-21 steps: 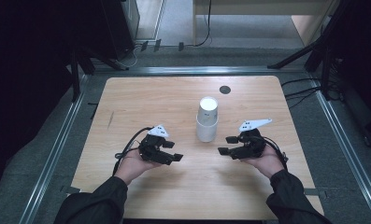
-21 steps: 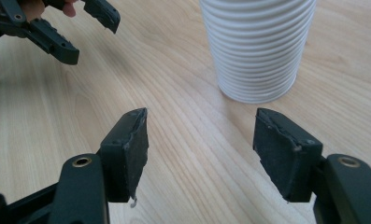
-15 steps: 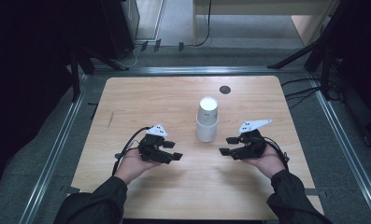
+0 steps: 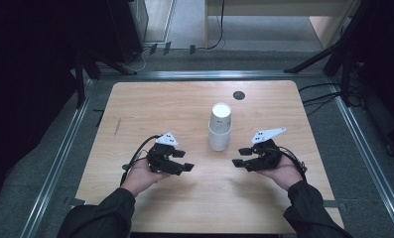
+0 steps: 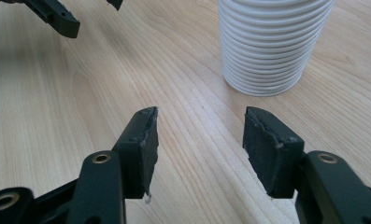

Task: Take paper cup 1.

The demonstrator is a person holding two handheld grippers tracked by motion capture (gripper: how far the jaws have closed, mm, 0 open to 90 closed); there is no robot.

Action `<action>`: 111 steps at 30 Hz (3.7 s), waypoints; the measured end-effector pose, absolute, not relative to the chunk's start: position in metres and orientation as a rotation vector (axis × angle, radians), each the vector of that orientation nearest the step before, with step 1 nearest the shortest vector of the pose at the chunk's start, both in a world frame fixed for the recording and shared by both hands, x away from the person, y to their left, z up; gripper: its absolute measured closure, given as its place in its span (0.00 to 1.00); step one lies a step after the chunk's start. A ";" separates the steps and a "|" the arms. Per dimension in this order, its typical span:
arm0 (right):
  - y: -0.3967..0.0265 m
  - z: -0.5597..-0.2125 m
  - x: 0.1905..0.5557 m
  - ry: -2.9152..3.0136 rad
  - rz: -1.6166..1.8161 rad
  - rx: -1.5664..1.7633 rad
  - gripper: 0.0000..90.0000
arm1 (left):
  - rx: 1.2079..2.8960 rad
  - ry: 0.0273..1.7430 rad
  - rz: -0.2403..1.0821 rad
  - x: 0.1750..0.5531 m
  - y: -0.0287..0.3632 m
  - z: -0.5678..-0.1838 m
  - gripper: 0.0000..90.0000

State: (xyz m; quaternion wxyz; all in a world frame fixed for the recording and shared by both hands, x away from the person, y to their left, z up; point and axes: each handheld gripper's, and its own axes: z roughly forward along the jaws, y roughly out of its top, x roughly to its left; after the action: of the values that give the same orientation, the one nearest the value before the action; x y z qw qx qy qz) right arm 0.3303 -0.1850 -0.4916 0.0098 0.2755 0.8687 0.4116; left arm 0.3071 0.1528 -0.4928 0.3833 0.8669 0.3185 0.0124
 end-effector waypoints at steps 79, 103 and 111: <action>-0.149 -0.381 0.424 2.829 1.115 0.483 0.30 | 2.194 0.666 -0.023 0.307 0.167 -0.479 0.33; -0.113 -0.378 0.434 2.890 1.060 0.454 0.32 | 2.196 0.662 -0.032 0.307 0.169 -0.478 0.33; -0.111 -0.376 0.435 2.887 1.051 0.456 0.37 | 2.197 0.662 -0.033 0.307 0.169 -0.478 0.33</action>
State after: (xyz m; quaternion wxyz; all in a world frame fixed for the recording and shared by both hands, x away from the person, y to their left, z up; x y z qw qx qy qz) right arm 0.4350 -0.1110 -0.3760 0.0178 0.1468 0.9294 0.3382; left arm 0.3068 0.1689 -0.4780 0.4110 0.8727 0.2632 -0.0133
